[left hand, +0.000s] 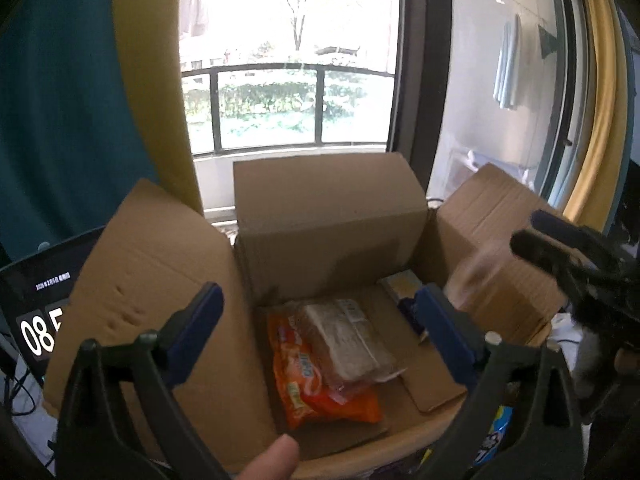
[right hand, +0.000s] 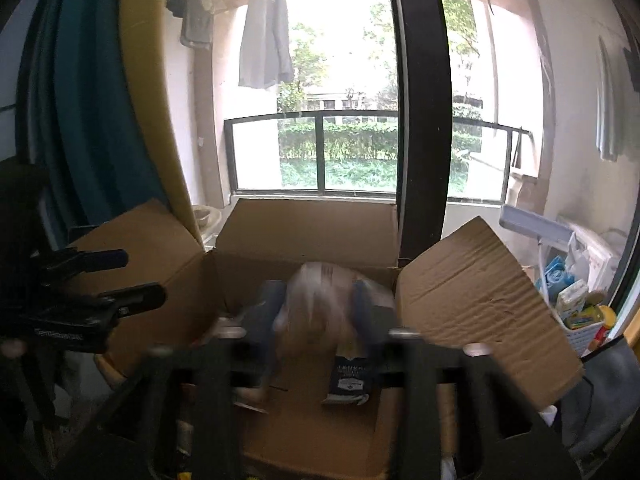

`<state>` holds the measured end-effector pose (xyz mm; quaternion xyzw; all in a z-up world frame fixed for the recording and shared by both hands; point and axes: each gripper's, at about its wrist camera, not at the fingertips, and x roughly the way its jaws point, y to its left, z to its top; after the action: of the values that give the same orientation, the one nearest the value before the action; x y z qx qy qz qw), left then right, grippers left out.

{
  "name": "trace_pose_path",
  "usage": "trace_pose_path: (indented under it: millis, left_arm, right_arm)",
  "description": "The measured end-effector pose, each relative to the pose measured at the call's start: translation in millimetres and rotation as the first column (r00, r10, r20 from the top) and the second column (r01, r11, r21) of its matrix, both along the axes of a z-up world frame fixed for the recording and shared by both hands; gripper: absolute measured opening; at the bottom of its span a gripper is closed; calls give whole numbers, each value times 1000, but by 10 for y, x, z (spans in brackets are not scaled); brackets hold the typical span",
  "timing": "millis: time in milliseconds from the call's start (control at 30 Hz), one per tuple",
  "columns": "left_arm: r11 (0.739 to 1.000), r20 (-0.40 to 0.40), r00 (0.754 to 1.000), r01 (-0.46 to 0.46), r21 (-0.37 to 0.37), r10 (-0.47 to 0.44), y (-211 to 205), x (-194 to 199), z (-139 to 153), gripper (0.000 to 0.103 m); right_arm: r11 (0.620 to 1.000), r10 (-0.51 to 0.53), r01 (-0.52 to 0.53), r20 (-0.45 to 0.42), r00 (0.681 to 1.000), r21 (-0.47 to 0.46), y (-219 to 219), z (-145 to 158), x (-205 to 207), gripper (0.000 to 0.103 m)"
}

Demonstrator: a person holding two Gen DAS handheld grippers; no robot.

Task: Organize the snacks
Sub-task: 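Carry both packages into the cardboard box and open both tools, then withdraw both tools from the box back to the snack pile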

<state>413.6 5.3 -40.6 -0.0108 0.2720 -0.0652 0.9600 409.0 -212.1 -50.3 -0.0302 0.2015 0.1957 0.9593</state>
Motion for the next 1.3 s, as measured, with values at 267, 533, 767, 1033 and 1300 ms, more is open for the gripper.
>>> trace_pose_path:
  millis: [267, 533, 767, 1033, 1300]
  left_arm:
    - [999, 26, 999, 27, -40, -26, -17, -218, 108, 100]
    - [998, 63, 998, 34, -44, -31, -61, -534, 269, 100]
    - [998, 88, 996, 36, -46, -32, -65, -850, 378, 100]
    - [998, 144, 989, 27, -65, -17, -52, -1227, 452, 100]
    - [997, 134, 991, 39, -63, -30, -213, -1466, 376, 100]
  right_arm:
    - [1000, -8, 8, 9, 1000, 5, -42, 75, -116, 88]
    - [1000, -7, 7, 3, 1000, -13, -86, 122, -398, 88]
    - [1000, -10, 10, 15, 1000, -18, -180, 196, -690, 88]
    - [1000, 3, -2, 25, 1000, -28, -282, 241, -979, 88]
    - [1000, -15, 15, 27, 1000, -25, -530, 192, -1190, 88]
